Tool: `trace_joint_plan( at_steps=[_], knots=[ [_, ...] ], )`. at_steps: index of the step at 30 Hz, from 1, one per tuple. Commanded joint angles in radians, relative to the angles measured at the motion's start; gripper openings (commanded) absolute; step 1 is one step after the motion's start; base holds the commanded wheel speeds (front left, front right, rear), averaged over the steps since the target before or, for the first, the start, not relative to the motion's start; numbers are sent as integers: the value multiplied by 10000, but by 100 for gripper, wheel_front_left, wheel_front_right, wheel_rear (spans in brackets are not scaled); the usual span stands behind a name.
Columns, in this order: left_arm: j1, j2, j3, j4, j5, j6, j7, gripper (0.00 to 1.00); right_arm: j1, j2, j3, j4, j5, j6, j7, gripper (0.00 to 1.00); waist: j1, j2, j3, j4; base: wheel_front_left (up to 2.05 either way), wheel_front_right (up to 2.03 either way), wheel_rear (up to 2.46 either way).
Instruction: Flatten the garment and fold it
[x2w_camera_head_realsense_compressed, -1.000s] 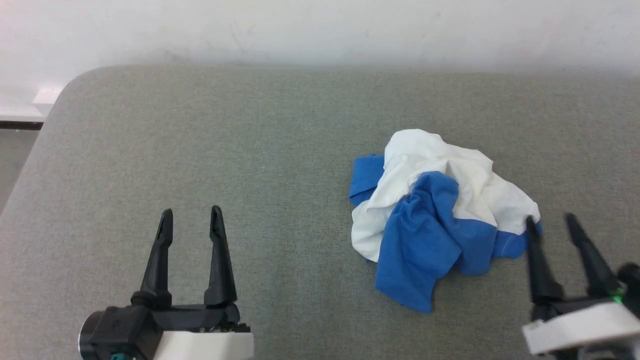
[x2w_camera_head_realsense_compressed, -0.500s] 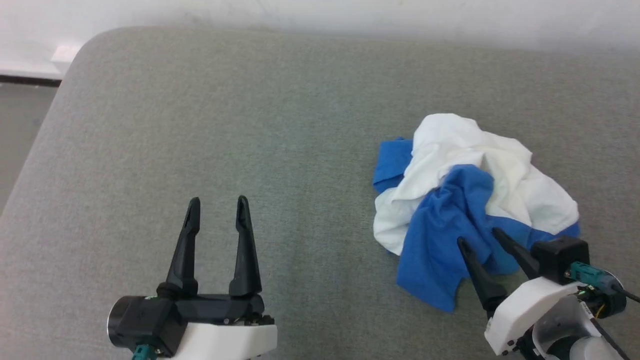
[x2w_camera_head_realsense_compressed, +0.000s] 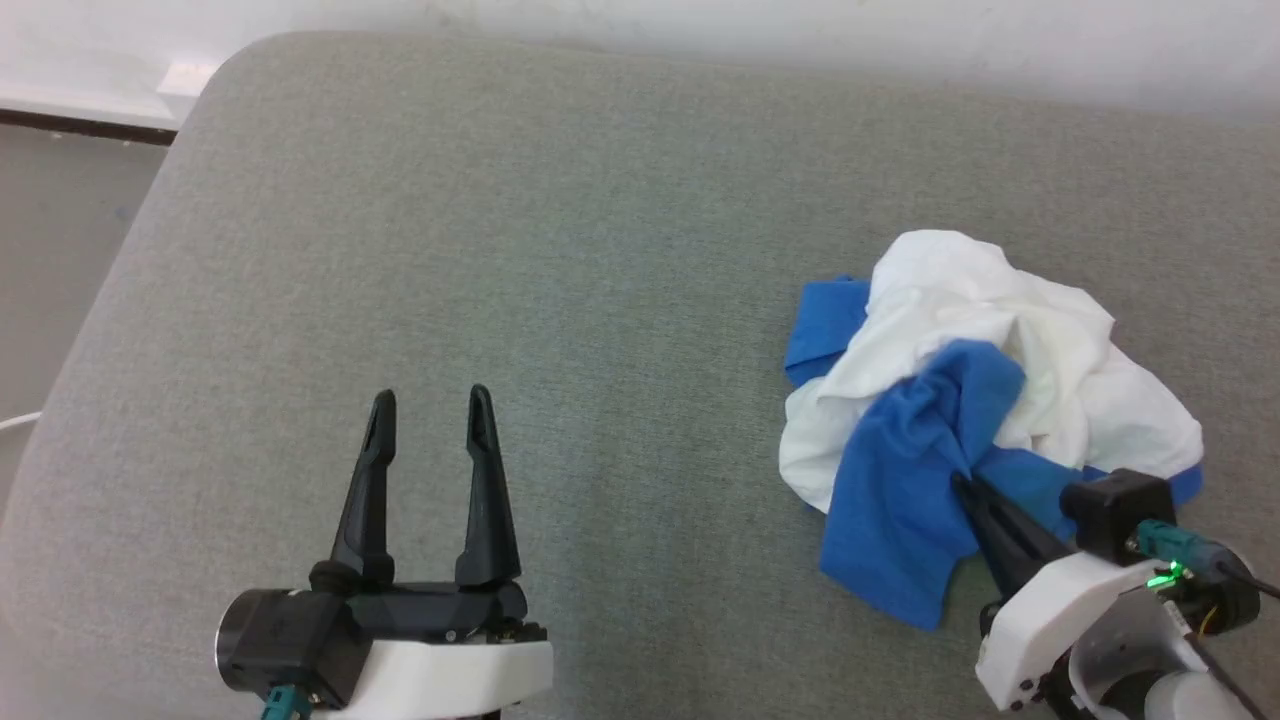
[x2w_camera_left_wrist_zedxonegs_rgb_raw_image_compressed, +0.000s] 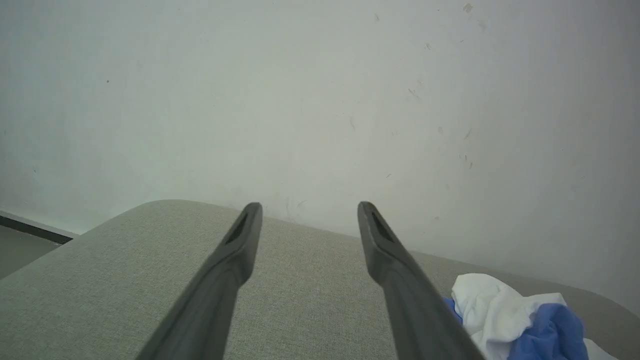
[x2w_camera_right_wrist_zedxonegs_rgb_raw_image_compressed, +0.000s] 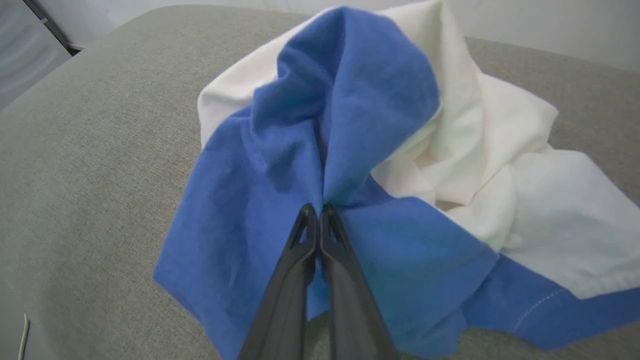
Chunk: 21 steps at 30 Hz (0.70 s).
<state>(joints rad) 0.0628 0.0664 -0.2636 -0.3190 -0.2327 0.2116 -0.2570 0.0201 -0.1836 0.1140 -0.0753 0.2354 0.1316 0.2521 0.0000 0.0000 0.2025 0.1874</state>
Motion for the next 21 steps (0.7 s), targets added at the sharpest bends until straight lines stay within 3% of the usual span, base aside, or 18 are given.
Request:
trace_joint_plan(
  at_steps=[1, 6, 9, 10, 16, 21],
  knots=[
    [112, -41, 47, 20, 103, -76, -47, 100, -182, 11, -9, -84, -50, -9, -86, 0, 0, 0, -46, -82, 0, 0, 0],
    [142, -106, 165, 24, 177, -190, -47, 100, -694, -284, -274, -717, 118, -9, -173, 0, 0, 0, -132, -478, 0, 0, 0],
    [101, -128, 273, 54, 271, -260, -47, 100, -1429, -1189, -927, -1340, 188, -9, -32, 0, 0, 0, -211, -838, 0, 0, 0],
    [101, -128, 273, 54, 271, -260, -47, 100, -1429, -1189, -927, -1340, 188, -9, -32, 0, 0, 0, -211, -838, 0, 0, 0],
    [97, -143, 360, 100, 339, -381, -47, 100, -1656, -2414, -3038, -1512, 129, -9, 325, 0, 0, 0, -256, -1069, 0, 0, 0],
    [159, -150, 330, 189, 313, -491, -47, 100, -492, -2432, -5047, -733, -55, -9, 461, 0, 0, 0, -197, -997, 0, 0, 0]
  ],
)
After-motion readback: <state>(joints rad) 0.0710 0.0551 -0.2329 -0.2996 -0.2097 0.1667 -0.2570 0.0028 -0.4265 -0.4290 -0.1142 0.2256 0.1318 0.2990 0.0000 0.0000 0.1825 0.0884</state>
